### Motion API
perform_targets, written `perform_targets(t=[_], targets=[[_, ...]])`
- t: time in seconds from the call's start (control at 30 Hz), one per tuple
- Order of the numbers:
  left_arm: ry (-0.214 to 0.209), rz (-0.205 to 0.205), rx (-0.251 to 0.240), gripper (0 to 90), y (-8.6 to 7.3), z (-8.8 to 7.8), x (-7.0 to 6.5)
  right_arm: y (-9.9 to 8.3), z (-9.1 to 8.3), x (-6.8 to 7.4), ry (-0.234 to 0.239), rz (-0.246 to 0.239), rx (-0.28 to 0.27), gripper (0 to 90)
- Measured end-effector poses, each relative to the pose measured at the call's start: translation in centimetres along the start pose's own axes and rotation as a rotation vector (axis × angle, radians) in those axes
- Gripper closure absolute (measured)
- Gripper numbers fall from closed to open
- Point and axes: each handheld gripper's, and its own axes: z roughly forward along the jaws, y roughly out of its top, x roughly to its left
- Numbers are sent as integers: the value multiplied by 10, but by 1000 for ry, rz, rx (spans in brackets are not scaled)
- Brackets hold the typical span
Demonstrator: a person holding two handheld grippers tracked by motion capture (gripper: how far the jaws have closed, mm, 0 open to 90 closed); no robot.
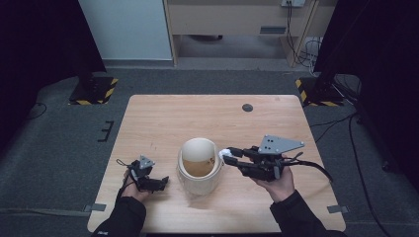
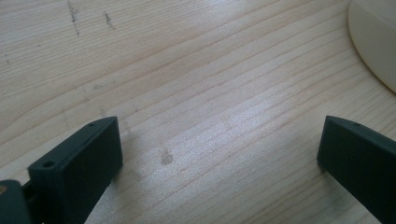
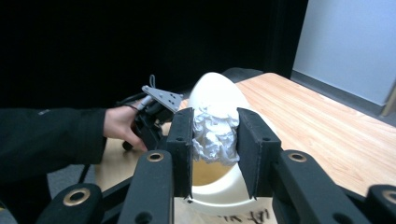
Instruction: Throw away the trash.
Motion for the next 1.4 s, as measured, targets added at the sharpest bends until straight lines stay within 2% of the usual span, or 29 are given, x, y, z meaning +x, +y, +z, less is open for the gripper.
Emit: perform_targets(t=[0.1, 0.17, 0.43, 0.47, 0.6, 0.97, 1.13, 1.4], targets=[[0, 0, 0, 0, 0, 0, 0, -2, 4, 2, 5, 2, 7, 681], [0, 0, -1, 0, 0, 0, 0, -1, 7, 5, 7, -14, 16, 681], [1, -1, -2, 0, 0, 0, 0, -1, 27, 16, 36, -33, 39, 681], [1, -1, -2, 0, 0, 0, 0, -2, 35, 19, 41, -34, 48, 681], [1, -1, -2, 0, 0, 0, 0, -6, 44, 22, 45, -37, 61, 681], [3, -2, -3, 0, 0, 0, 0, -22, 59, 23, 29, -27, 110, 682], [3, -2, -3, 0, 0, 0, 0, -32, 66, 20, 15, -16, 141, 680], [2, -2, -2, 0, 0, 0, 0, -36, 70, 17, 3, -18, 172, 677]])
